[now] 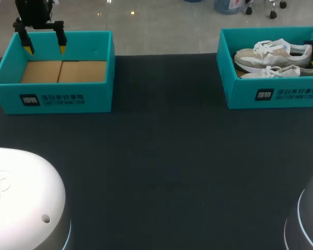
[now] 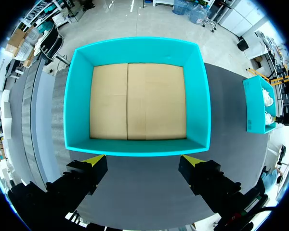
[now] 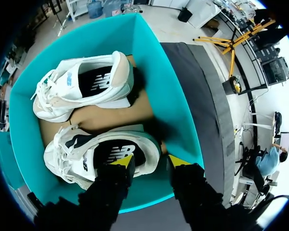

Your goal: Take the shoe out of the shoebox, open the shoe tongue, remove and reinsert the insole, then place the shoe into the shoebox

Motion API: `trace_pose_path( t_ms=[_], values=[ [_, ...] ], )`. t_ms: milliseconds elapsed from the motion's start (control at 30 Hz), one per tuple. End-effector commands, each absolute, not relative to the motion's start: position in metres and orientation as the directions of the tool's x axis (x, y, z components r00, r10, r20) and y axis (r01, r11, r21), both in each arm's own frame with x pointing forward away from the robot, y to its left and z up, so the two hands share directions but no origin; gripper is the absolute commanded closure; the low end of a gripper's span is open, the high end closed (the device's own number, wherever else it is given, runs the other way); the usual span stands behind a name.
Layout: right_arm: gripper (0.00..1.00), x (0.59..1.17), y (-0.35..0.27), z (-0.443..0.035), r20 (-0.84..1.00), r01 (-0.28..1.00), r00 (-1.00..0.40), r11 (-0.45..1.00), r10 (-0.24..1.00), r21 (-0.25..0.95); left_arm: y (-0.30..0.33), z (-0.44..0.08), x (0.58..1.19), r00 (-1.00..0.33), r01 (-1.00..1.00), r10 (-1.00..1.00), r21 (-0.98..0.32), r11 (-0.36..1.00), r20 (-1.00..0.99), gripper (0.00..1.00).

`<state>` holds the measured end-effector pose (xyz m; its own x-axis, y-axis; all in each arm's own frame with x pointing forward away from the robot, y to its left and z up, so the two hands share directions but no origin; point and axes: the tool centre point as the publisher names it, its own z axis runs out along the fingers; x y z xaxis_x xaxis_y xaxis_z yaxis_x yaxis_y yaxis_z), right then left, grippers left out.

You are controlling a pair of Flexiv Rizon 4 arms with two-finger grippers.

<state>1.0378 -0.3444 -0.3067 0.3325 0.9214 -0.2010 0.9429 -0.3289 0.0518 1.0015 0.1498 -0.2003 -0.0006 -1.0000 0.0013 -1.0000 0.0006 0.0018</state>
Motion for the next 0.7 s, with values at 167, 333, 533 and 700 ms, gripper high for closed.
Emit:
trace_pose_path(
  t_ms=[167,333,533,700],
  values=[
    [0.53,1.038,-0.352,-0.324,-0.176,0.944,0.328,-0.326,0.928,0.043,0.150,-0.200,1.001,0.000,-1.000,-1.000,0.001,0.000,0.000,0.00],
    [0.53,1.034,-0.353,-0.336,-0.161,0.948,0.319,-0.317,0.934,0.033,0.150,-0.200,1.001,0.000,-1.000,-1.000,0.001,0.000,0.000,0.00],
    [0.53,1.034,-0.351,-0.350,-0.159,0.950,0.311,-0.312,0.937,0.018,0.150,-0.200,1.001,0.000,-1.000,-1.000,0.001,0.000,0.000,0.00],
    [0.53,1.037,-0.351,-0.359,-0.167,0.951,0.307,-0.310,0.937,0.011,0.150,-0.200,1.001,0.000,-1.000,-1.000,0.001,0.000,0.000,0.00]
  ],
)
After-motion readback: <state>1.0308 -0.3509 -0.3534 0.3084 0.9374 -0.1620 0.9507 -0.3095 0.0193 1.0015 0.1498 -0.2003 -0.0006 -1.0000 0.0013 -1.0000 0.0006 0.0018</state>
